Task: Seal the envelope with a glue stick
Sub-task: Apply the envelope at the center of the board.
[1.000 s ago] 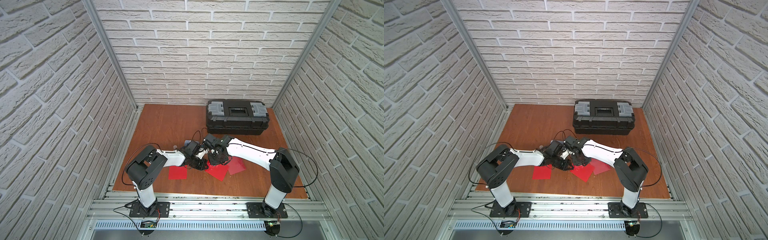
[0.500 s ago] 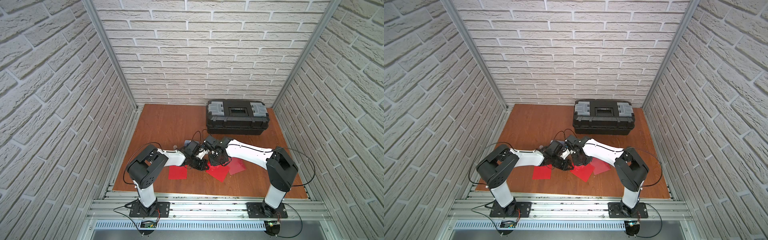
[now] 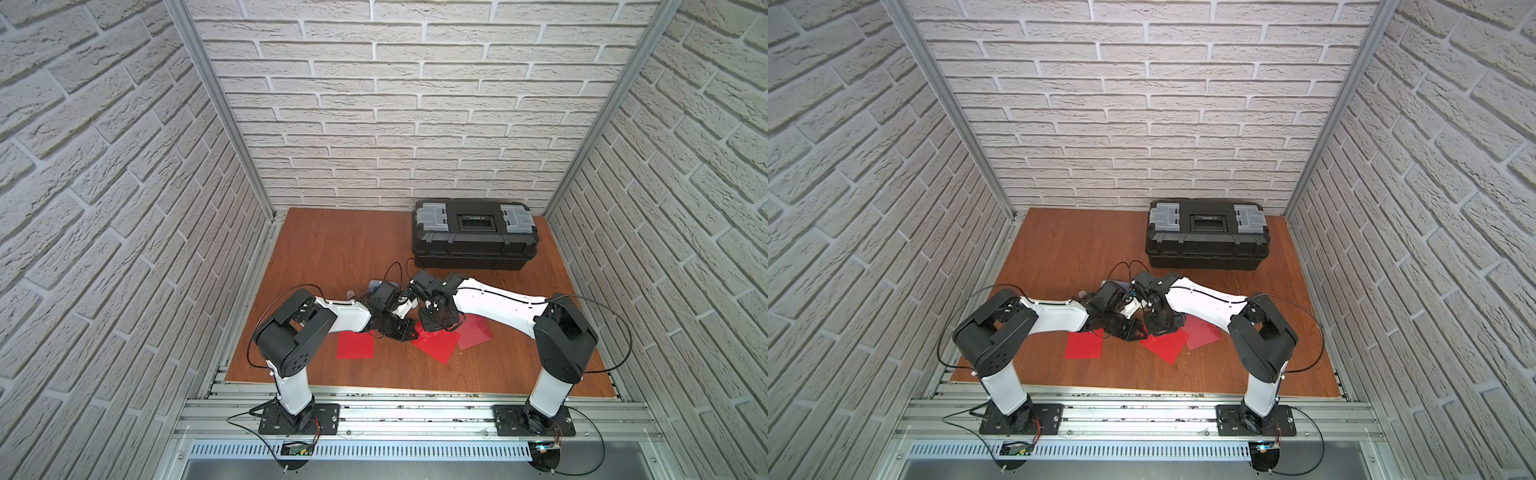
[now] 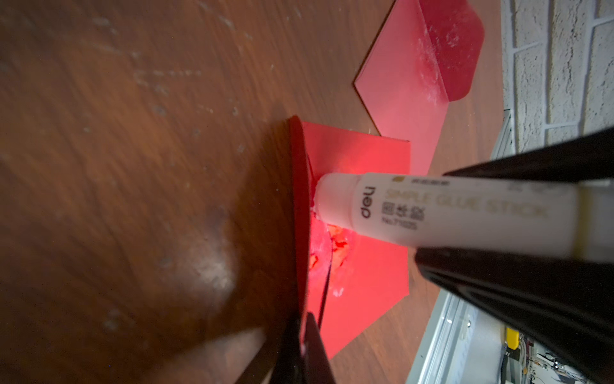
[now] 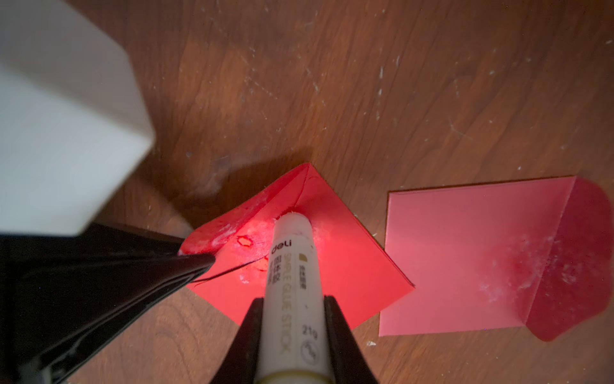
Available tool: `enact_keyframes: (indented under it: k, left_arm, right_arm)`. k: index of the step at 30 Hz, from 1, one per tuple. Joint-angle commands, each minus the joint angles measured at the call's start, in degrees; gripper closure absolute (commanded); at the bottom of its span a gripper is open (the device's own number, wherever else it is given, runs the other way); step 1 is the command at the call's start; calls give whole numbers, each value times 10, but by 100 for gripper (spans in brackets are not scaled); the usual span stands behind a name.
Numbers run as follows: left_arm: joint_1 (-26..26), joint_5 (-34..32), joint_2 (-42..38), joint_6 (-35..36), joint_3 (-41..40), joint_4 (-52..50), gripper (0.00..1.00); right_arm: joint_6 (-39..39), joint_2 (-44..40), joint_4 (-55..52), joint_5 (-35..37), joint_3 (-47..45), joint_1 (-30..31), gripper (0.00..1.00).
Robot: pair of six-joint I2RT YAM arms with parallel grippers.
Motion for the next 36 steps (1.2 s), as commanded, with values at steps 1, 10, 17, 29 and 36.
enact_keyframes:
  k: [1, 10, 17, 29, 36]
  left_arm:
    - [-1, -26, 26, 9, -14, -52, 100]
    - [-1, -23, 31, 10, -9, -59, 100]
    - [0, -25, 26, 12, -10, -63, 100]
    - [-15, -11, 24, 56, -1, -76, 100]
    - [-17, 4, 28, 62, -3, -73, 100]
  right_arm:
    - [-24, 10, -24, -114, -19, 4, 98]
    - [-9, 11, -93, 60, -3, -5, 98]
    - [-37, 7, -88, -41, 14, -17, 98]
    - [-44, 43, -126, -133, 51, -26, 98]
    - [-38, 66, -169, -22, 76, -38, 98]
